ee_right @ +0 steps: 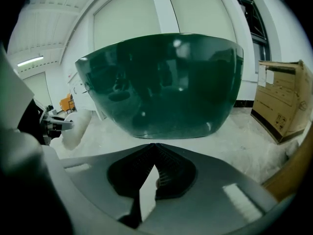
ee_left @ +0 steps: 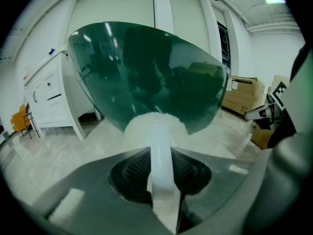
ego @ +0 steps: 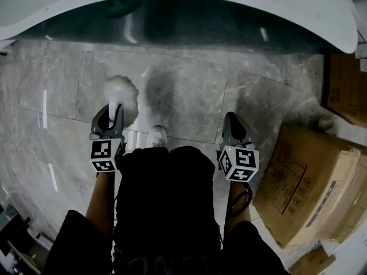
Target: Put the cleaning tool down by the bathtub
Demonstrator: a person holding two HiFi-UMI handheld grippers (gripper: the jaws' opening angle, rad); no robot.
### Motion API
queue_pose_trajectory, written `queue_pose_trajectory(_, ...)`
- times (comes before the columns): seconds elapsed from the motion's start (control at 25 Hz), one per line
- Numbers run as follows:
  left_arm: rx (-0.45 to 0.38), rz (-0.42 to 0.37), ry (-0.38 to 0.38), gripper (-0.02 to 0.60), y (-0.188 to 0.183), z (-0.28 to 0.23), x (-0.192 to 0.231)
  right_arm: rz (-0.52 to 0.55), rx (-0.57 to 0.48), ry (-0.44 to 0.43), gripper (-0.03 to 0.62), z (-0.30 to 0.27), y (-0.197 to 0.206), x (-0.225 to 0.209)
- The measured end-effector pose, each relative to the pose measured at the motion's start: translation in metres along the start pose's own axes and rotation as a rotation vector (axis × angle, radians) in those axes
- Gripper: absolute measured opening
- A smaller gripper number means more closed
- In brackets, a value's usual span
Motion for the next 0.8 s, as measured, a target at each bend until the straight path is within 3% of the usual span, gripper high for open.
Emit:
queue_pose_trajectory(0.56, 0.040, -0.055, 0.034, 0.087, 0.038, -0.078, -0.016, -0.018, 0.040, -0.035, 0.013, -0.067, 0.052, -0.020)
queue_pose_trajectory(0.8, 0.078, -0.026, 0.070, 0.087, 0.055, -0.112, -0.027, -0.018, 0.072, -0.066, 0.014, -0.097, 0.071, -0.023)
Point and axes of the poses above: the fingertips, and each gripper's own axes: z backward along the fingers, x to its left, y out of its underside, the point moved 1 cm from there along z, backward along the fingers, and after that the axes turned 15 degrees about x, right-handed, at the moved point
